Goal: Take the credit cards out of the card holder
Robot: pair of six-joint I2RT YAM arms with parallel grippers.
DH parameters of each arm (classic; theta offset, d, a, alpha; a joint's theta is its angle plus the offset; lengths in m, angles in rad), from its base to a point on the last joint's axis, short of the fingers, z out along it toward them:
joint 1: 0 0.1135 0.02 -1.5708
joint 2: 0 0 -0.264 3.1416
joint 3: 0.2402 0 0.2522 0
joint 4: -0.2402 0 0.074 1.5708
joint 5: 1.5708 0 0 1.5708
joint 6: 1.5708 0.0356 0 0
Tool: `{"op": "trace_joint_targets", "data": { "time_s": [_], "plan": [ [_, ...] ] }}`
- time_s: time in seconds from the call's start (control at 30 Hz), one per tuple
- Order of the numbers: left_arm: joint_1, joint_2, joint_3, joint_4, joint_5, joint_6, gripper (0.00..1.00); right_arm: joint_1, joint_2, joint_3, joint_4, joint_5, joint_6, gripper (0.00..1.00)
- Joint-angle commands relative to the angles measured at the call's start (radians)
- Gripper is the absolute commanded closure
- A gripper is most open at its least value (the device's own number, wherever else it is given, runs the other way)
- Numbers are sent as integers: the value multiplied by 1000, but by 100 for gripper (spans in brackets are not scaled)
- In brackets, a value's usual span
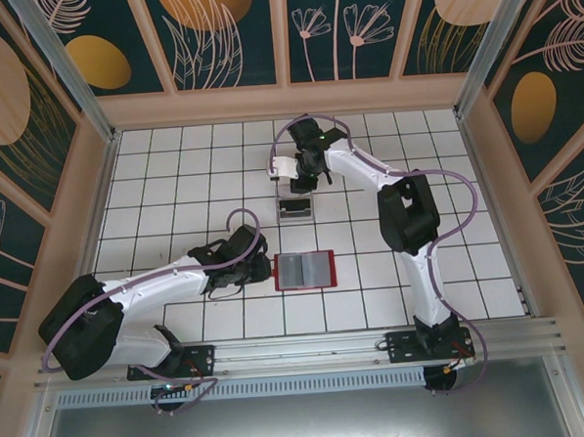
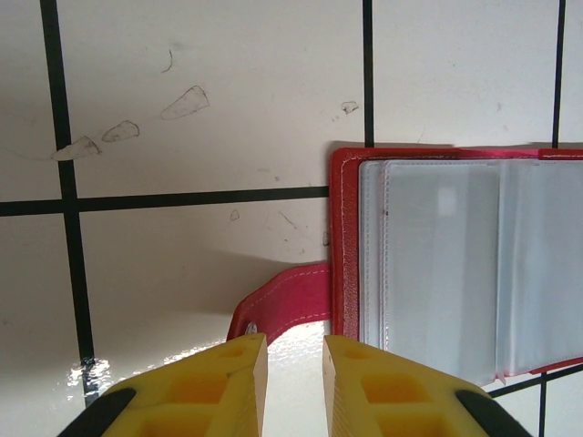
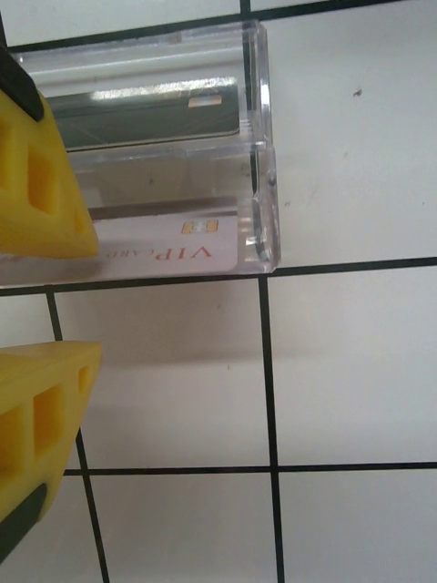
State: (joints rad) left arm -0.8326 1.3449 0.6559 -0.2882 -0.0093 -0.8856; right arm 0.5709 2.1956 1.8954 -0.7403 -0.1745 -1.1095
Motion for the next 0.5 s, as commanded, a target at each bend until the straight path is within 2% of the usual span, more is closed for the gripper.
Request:
{"op": "trace_joint_targets", "data": {
  "time_s": [0.0,0.23,0.47],
  "plan": [
    [-7,-27,-11,-25,-12,-15,75,6,-30,-7,40,25,11,69],
    [-8,-35,-16,-26,-17,-19,75,10,-61,-15,74,-6,11,69],
    [-7,-39,-22,-24,-17,-23,75,10,-54,-46,125,45,11,68]
  ]
}}
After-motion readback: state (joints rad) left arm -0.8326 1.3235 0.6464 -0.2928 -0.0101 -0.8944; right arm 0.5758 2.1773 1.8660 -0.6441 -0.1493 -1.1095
